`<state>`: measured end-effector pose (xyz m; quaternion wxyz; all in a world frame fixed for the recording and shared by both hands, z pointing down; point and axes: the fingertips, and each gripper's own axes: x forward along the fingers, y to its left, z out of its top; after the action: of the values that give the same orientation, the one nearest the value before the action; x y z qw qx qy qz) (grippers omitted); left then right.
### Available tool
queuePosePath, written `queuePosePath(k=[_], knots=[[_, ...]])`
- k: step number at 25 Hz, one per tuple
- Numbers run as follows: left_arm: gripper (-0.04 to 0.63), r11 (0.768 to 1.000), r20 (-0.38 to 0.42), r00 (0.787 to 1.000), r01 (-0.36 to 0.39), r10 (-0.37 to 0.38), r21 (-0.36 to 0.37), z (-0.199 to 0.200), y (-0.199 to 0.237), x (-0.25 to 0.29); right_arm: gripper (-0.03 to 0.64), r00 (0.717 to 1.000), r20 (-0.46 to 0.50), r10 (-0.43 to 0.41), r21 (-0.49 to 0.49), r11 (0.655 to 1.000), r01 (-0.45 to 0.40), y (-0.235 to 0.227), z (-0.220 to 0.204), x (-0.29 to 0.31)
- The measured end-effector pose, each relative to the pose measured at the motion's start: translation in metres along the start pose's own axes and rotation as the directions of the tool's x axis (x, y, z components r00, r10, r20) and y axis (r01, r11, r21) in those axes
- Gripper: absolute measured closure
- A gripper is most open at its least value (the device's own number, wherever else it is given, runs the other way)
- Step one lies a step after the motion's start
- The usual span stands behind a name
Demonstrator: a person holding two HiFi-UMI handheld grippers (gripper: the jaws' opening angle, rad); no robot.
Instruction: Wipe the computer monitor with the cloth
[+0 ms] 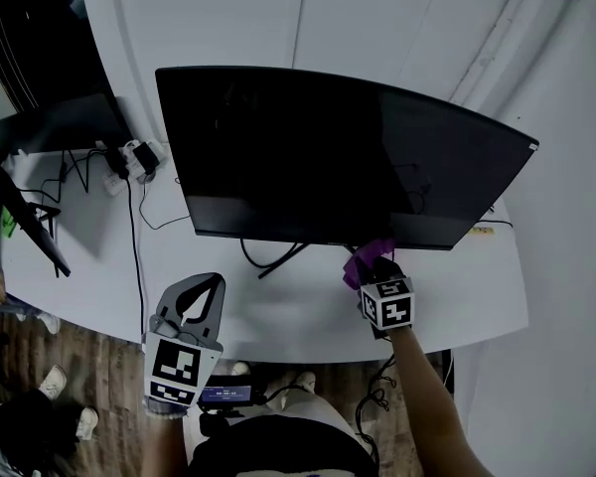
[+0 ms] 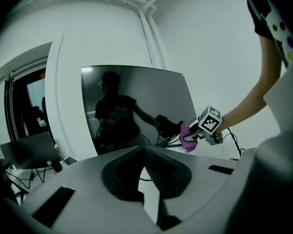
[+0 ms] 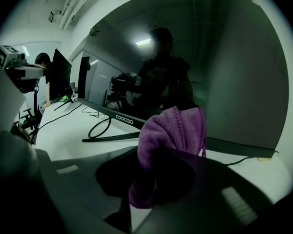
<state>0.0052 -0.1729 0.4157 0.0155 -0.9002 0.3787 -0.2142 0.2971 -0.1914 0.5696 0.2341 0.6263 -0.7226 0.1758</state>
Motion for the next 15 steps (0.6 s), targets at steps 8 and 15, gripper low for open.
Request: queuePosePath(k=[8, 15], knots=[[0.589, 1.000, 0.009, 1.000, -0.013, 0.013, -0.012, -0.010, 0.025, -0.007, 0.548, 0.999, 0.005, 0.042, -0.034, 0.999, -0.042, 0.050, 0.016, 0.018], [0.589, 1.000, 0.008, 1.000, -0.025, 0.025, -0.017, -0.019, 0.047, -0.014, 0.548, 0.996, 0.014, 0.084, -0.053, 0.995, -0.083, 0.091, 0.028, 0.033]])
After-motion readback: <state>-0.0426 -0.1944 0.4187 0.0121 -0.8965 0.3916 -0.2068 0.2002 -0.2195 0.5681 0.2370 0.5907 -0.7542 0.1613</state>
